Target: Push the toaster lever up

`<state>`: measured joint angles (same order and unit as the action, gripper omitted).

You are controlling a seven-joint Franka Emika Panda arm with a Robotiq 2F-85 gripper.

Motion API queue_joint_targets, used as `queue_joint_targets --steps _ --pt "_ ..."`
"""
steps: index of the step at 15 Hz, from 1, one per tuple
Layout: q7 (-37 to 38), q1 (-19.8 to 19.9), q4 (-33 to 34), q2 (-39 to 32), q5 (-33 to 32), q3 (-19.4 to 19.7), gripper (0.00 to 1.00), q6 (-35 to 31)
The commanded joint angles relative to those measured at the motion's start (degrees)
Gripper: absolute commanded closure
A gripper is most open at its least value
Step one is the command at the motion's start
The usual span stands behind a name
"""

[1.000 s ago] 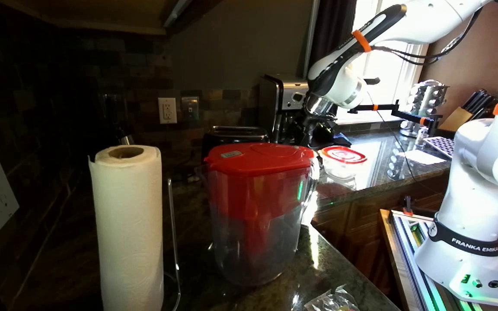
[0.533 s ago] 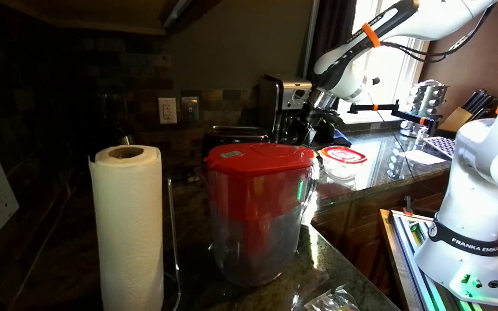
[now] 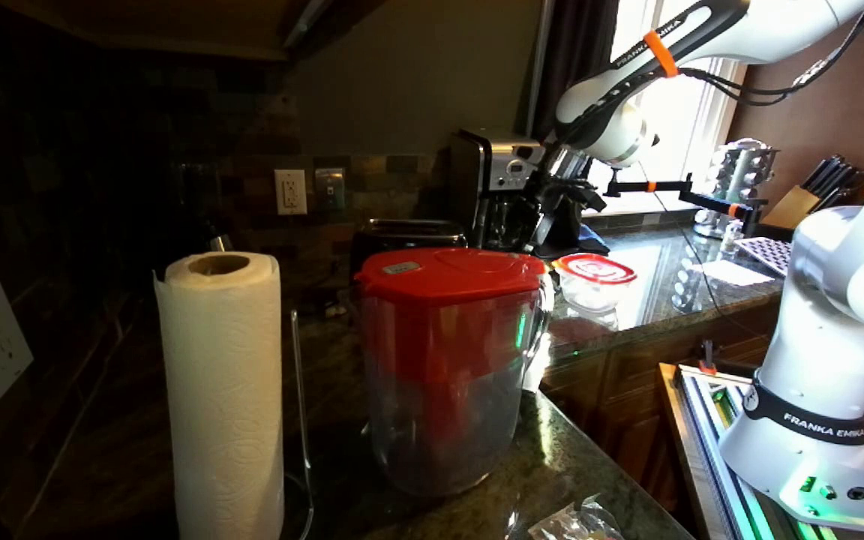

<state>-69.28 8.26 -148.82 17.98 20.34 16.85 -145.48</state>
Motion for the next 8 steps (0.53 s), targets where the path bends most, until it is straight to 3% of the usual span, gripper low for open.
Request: queue_joint_targets --steps 1,8 --pt "4.4 0.8 -1.2 3.0 -4.4 0.2 0.00 2.4" --pt "7.8 0.8 -1.6 5.3 -7.5 0.6 0.00 4.0"
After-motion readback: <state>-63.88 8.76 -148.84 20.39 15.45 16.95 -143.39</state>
